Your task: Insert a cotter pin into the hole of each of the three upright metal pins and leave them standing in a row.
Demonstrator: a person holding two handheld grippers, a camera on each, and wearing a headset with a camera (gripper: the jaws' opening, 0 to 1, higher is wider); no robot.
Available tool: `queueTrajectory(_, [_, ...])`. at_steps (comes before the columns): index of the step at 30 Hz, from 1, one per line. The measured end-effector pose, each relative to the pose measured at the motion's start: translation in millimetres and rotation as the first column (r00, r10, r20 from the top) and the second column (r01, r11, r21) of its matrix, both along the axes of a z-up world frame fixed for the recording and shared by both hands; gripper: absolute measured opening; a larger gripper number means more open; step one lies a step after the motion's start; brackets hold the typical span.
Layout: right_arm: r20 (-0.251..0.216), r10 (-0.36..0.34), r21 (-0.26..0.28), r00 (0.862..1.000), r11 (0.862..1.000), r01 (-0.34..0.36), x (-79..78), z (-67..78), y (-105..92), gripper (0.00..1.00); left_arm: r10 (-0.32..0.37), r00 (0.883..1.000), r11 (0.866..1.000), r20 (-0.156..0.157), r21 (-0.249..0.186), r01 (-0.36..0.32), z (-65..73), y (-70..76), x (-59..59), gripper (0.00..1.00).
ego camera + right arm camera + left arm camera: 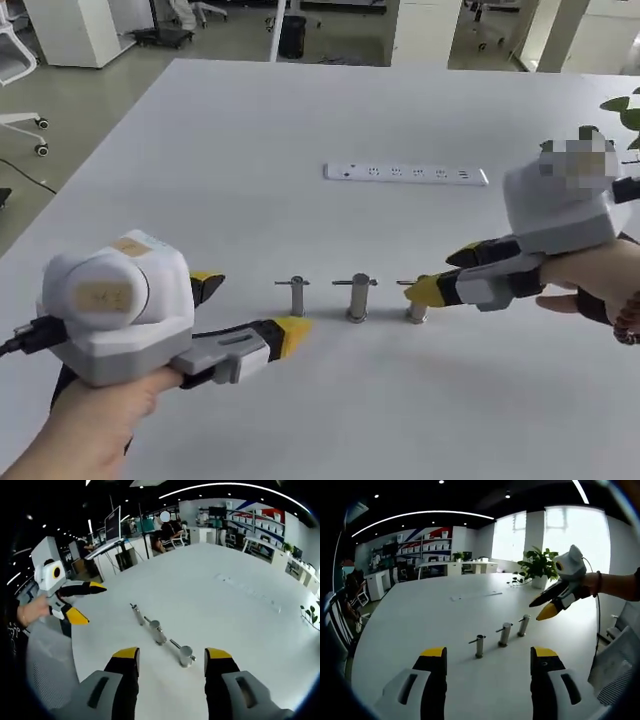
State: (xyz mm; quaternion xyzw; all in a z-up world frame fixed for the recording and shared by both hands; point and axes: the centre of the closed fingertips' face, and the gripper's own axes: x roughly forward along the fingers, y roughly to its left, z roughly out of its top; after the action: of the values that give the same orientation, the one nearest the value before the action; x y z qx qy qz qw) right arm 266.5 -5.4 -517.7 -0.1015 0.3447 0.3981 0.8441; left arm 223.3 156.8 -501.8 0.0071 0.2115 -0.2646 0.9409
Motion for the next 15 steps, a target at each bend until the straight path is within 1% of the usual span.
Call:
queueTrajectory(2, [0.007, -0.023, 0.007, 1.0, 1.0, 0.023, -3.4, 0.7, -1.4, 0.51, 0.006, 1.0, 1.0, -0.001, 0.006, -0.006, -0.8, -0.9, 0.1, 0.68])
queueTrajectory(4, [0.01, -0.047, 0.018, 0.999, 0.999, 0.047, -5.7, 1.0, -2.2, 0.54, 0.017, 1.0, 1.0, -0.009, 0.007, -0.017, -2.4, -1.5, -0.1, 0.69])
queueTrajectory(6, [0.011, -0.077, 0.043, 0.997, 0.996, 0.077, -9.2, 1.6, -2.2, 0.56, 0.024, 1.0, 1.0, -0.014, 0.008, -0.024, -3.9, -2.3, -0.1, 0.7])
queueTrajectory(10, [0.027, -0.129, 0.062, 0.991, 0.99, 0.128, -17.2, 0.2, -5.4, 0.61, 0.041, 0.999, 0.999, -0.026, 0.012, -0.04, -7.4, -3.8, -0.6, 0.71])
queueTrajectory(13, [0.033, -0.152, 0.065, 0.988, 0.987, 0.15, -24.9, -3.5, -6.8, 0.64, 0.043, 0.998, 0.999, -0.036, 0.011, -0.042, -10.2, -6.0, -1.8, 0.72])
queueTrajectory(15, [0.037, -0.16, 0.06, 0.986, 0.986, 0.158, -30.0, -6.5, -7.6, 0.64, 0.045, 0.998, 0.999, -0.041, 0.013, -0.044, -11.6, -6.8, -2.3, 0.72])
